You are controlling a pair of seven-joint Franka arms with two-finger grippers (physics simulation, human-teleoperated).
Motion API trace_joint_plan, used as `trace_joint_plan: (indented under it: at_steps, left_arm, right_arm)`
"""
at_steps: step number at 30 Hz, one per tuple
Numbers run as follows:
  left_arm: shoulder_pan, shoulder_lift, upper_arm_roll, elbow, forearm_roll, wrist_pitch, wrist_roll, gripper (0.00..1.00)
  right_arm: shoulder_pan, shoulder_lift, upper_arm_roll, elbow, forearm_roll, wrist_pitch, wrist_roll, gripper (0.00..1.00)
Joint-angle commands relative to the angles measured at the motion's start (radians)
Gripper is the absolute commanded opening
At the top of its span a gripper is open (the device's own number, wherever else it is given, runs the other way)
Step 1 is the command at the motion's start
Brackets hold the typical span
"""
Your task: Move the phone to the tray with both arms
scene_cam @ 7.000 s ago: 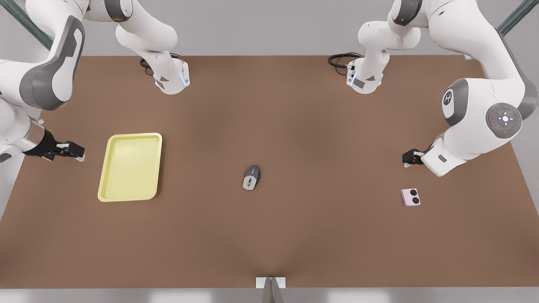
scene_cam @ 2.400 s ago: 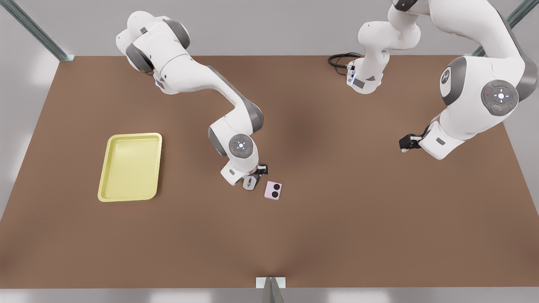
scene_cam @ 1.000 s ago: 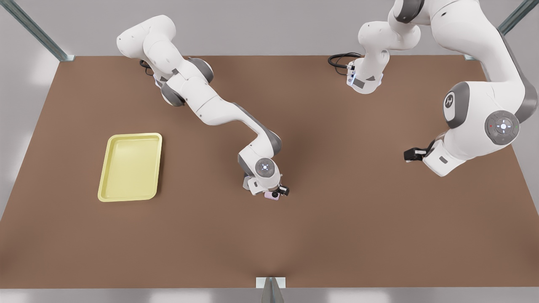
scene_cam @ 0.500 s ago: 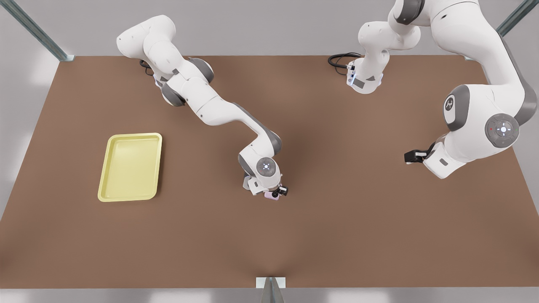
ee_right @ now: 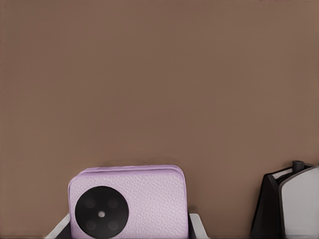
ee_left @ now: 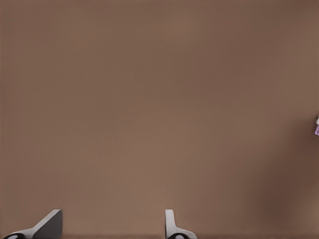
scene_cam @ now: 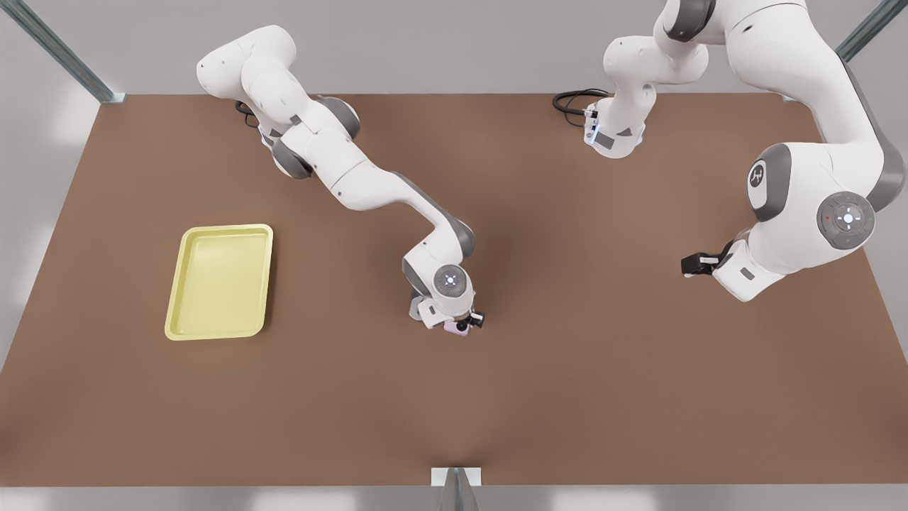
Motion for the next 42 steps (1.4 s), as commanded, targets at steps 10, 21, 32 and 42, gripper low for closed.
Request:
trace_joint_plan:
  at_steps: [10,21,32,42]
  left_arm:
    - [0.0,0.005,0.0,0.008,0.001,-0.002,0.007,1.0]
    - [0.0,0.011,0.008,0.01,-0.001,0.0,0.008,1.0]
    - [0.002,0.013,0.009,0.01,-0.002,0.0,0.007,1.0]
    - [0.002,0.014,0.021,0.01,-0.024,0.0,0.008,1.0]
  right_arm:
    - [-0.005,-0.008,0.0,-0.001,0.003,-0.02,-0.034,0.85]
    - [-0.001,0.0,0.0,-0.003,0.003,-0.01,-0.032,0.89]
    - [-0.002,0.0,0.0,-0.003,0.003,-0.009,-0.034,0.75]
    - [-0.012,-0.063,0.002,-0.052,0.011,-0.02,-0.045,0.74]
